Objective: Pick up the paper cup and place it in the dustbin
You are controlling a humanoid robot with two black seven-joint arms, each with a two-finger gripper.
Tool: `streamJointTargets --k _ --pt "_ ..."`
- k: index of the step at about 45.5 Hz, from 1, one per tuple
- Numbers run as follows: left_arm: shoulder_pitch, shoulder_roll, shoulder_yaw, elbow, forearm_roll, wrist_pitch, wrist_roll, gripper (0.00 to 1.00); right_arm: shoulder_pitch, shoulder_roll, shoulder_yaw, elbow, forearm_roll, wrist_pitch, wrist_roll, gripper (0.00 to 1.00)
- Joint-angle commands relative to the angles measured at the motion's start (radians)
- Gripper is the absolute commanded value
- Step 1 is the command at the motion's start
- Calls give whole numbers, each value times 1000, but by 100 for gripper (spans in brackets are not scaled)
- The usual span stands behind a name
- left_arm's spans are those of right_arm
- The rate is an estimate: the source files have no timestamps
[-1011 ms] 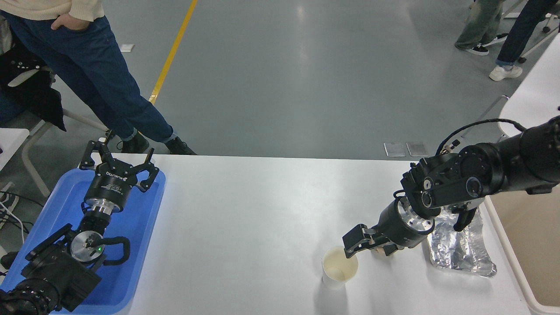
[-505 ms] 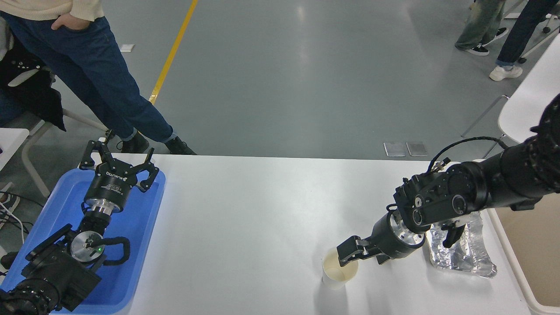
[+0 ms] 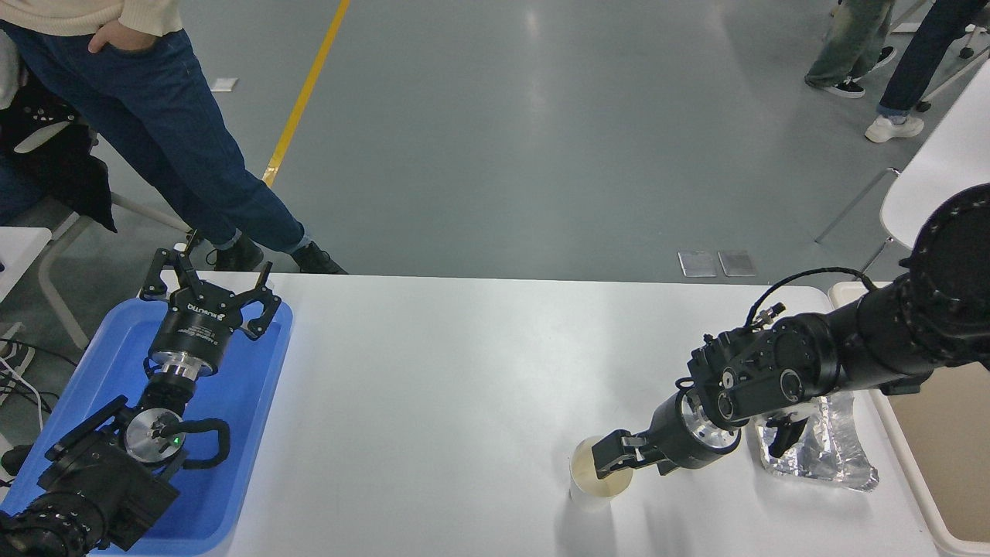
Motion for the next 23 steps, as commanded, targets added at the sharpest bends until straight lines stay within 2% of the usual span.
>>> streamJointTargets --k 1,23 --pt "0 0 0 0 0 0 0 100 -8 -7 -3 3 3 5 -1 0" --pt "0 0 0 0 0 0 0 100 12 -10 20 11 11 48 -1 0"
